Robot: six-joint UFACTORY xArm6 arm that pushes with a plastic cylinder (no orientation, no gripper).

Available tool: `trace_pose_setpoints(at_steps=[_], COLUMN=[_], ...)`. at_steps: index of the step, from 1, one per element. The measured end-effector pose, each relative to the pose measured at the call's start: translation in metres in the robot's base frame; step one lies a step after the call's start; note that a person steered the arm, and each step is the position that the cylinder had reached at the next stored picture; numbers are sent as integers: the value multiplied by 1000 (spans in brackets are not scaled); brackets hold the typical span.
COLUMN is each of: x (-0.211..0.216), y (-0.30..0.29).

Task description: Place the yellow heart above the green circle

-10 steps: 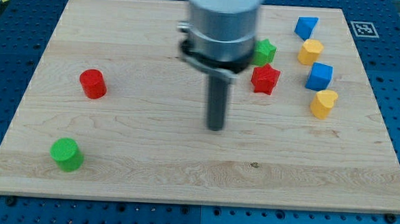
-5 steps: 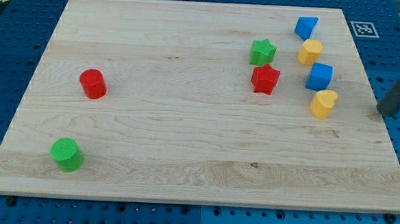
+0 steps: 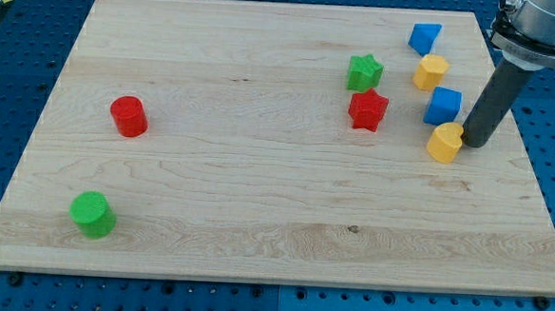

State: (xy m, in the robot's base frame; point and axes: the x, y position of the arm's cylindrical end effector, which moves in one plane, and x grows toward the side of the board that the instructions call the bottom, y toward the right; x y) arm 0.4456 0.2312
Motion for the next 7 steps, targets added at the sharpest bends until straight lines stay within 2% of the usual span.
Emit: trace_pose_setpoints(at_steps=[3,7], x=[17,18], y=[-51,-189])
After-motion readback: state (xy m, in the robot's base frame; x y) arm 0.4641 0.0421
